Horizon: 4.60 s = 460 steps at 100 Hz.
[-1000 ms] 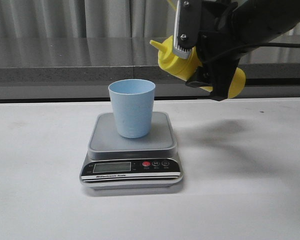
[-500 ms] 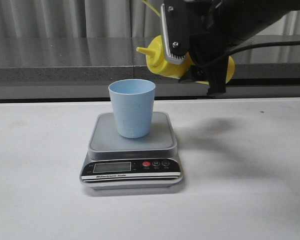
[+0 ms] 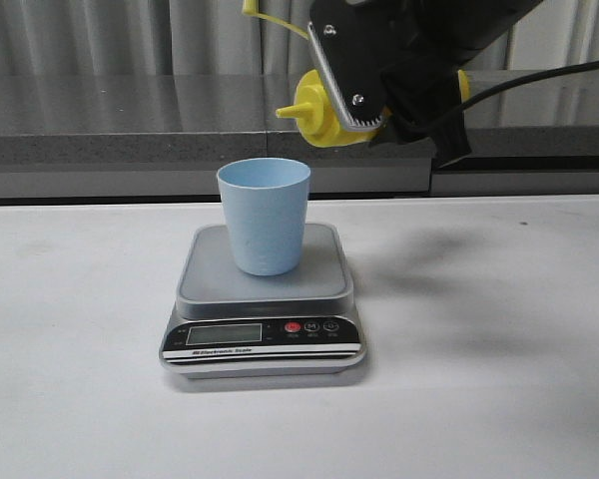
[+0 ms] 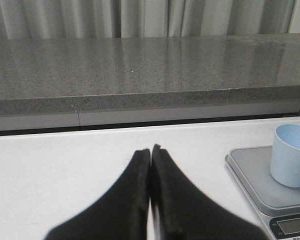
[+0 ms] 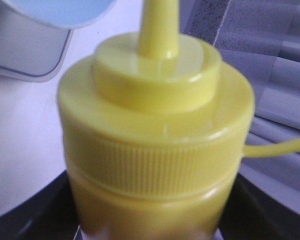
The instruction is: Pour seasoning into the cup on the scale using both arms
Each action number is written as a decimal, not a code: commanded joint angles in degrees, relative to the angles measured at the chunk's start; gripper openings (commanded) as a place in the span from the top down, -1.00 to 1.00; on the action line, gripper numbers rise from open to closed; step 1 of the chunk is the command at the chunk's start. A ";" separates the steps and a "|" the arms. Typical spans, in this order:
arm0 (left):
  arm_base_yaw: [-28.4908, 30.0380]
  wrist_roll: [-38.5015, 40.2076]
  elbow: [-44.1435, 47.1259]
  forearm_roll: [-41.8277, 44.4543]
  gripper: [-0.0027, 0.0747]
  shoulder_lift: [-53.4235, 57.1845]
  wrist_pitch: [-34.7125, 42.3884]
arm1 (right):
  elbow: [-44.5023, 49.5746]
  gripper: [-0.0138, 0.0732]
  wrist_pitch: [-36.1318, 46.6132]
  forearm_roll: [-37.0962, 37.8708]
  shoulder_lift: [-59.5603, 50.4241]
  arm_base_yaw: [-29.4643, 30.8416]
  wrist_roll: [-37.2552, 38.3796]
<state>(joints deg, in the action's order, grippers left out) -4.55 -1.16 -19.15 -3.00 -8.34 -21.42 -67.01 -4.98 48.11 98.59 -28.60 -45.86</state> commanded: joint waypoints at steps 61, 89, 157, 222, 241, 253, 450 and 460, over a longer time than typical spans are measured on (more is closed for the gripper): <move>0.04 0.54 -1.45 -0.55 0.98 -0.61 4.50 | -2.00 -0.03 2.42 1.73 -2.82 -0.05 12.48; 0.04 0.54 -1.45 -0.55 0.98 -0.61 4.50 | -2.00 -0.03 4.98 -0.46 -2.88 -0.05 27.33; 0.04 0.54 -1.45 -0.55 0.98 -0.61 4.50 | 4.58 -0.03 25.78 -25.99 -6.64 9.02 46.56; 0.04 0.54 -1.45 -0.55 0.98 -0.61 4.50 | 31.62 -0.03 57.49 -37.45 -8.68 10.78 46.68; 0.04 0.54 -1.45 -0.55 0.98 -0.61 4.50 | 32.51 -0.03 59.40 -38.36 -7.74 10.78 46.68; 0.04 0.54 -1.45 -0.55 0.98 -0.61 4.50 | 32.51 -0.03 62.31 -38.36 -5.28 10.78 46.68; 0.04 0.54 -1.45 -0.55 0.98 -0.61 4.50 | 41.85 -0.82 69.82 -41.07 -2.61 10.78 50.14; 0.04 0.54 -1.45 -0.55 0.98 -0.61 4.50 | 45.04 -0.82 69.72 -42.69 -5.83 10.78 50.14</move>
<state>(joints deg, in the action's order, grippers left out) -4.55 -1.16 -19.15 -3.00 -8.34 -21.42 -23.83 59.56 7.22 97.68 -18.17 4.29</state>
